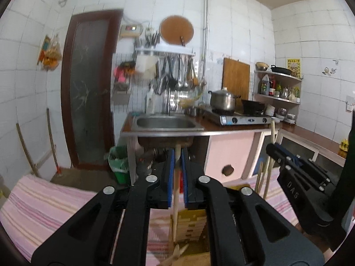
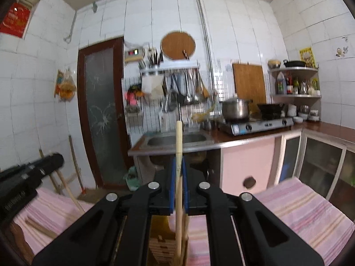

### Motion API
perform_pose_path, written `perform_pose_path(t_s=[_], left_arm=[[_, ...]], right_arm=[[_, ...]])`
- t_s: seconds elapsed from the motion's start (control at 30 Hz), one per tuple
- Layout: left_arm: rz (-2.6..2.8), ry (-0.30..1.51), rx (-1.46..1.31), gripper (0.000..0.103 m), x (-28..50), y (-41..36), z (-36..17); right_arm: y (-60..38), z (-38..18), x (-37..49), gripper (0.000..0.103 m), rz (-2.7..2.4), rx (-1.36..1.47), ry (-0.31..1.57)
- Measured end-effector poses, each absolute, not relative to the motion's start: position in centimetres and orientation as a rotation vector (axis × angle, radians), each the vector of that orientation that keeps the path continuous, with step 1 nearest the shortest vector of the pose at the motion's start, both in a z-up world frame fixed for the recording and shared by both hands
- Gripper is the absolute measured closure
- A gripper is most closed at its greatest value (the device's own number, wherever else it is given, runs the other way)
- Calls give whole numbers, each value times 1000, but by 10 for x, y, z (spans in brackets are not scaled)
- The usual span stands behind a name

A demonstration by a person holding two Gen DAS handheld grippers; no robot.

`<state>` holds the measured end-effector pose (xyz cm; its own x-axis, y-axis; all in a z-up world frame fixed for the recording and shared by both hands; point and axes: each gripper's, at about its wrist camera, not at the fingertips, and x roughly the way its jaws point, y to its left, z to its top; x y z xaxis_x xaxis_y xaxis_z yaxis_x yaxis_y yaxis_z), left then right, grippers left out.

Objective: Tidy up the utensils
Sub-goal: 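Lower the chopsticks into the caddy and open both tools, then move both tools back down to the utensils left on the cloth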

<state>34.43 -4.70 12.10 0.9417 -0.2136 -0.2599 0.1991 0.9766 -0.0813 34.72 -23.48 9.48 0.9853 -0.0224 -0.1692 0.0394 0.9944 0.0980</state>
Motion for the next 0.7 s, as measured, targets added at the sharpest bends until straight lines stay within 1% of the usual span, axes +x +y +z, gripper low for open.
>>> perform_pose_path(t_s=[0.03, 0.07, 0.1, 0.13, 0.17, 0.2, 0.23, 0.27, 0.33, 0.4, 0.5, 0.6, 0.7], left_arm=[[-212, 278, -61, 71, 343, -45, 121], [-210, 286, -72, 58, 339, -42, 122], [-200, 290, -84, 36, 333, -38, 124], [-196, 284, -94, 28, 328, -35, 127], [-192, 278, -99, 27, 319, -31, 132], [-190, 281, -95, 26, 313, -30, 134], [-189, 285, -91, 24, 307, -28, 139], [-188, 288, -90, 22, 301, -26, 144], [-175, 279, -95, 10, 285, -20, 155], [-164, 269, -101, 5, 266, -13, 163], [-153, 282, -95, 5, 246, -4, 167], [-145, 330, -50, 5, 229, 1, 161], [-130, 369, -19, 5, 214, 8, 145]], right_arm=[[-235, 93, 346, 96, -32, 99, 188], [-236, 91, 345, 96, -34, 94, 220], [-237, 90, 344, 94, -38, 88, 248], [-238, 91, 343, 89, -46, 84, 262], [-240, 93, 339, 68, -56, 79, 280], [-242, 95, 334, 42, -59, 80, 283], [-245, 98, 328, 37, -65, 82, 279], [-248, 103, 321, 37, -76, 76, 282], [-249, 109, 312, 37, -90, 60, 301], [-251, 118, 297, 33, -96, 44, 310], [-252, 125, 271, 23, -98, 33, 321], [-251, 119, 245, 19, -89, 43, 359], [-244, 100, 223, 18, -78, 23, 407]])
